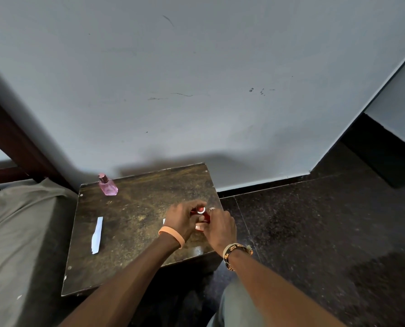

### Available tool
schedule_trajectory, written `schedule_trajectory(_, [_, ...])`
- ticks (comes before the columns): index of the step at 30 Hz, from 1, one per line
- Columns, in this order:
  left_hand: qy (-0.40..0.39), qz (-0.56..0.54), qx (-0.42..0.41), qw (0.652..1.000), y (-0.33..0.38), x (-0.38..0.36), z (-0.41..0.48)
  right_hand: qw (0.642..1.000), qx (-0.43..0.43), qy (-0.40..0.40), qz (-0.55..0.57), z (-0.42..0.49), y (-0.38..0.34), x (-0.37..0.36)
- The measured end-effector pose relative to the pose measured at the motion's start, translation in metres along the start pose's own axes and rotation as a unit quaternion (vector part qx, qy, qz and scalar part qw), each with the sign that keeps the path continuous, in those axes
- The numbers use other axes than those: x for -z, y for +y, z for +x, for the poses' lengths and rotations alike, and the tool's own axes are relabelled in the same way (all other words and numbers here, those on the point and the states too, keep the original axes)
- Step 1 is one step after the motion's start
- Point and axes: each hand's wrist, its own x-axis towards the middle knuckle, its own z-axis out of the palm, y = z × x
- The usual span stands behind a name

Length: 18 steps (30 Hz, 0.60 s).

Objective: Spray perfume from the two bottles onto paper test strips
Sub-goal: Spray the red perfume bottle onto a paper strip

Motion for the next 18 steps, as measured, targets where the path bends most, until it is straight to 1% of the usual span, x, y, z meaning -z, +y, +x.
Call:
schedule_trajectory(5, [0.052,-0.018,0.038,0.998,0.0047,-0.0032,-0.0029,1.000,0.002,0.001,0.004,-0.0009,-0.0015,0.0024])
schedule_trajectory(6, [0.049,-0.013,0.036,0.998,0.0056,-0.0046,-0.0038,1.000,0.002,0.001,0.003,-0.0007,-0.0009,0.0015])
schedule_trajectory(8, [0.015,0.004,0.026,1.000,0.0058,-0.0066,-0.0039,1.000,0.001,0.000,-0.001,-0.0012,-0.0006,0.0008])
schedule_trajectory(10, [-0.011,-0.010,0.019,1.000,0.0055,-0.0046,-0.0016,1.000,-0.003,0.004,0.003,-0.0005,0.0004,0.0003])
schedule_trajectory(12, [-0.003,-0.024,0.021,0.999,0.0042,-0.0027,0.0007,1.000,-0.004,0.003,0.008,-0.0002,0.0002,0.0008])
schedule_trajectory(16, [0.043,-0.047,0.056,0.996,0.0060,-0.0024,-0.0005,1.000,-0.002,0.005,0.012,0.0002,-0.0010,0.0002])
schedule_trajectory(18, [0.034,-0.034,0.050,0.998,0.0061,-0.0036,-0.0015,1.000,0.004,0.005,0.007,-0.0002,-0.0011,-0.0021])
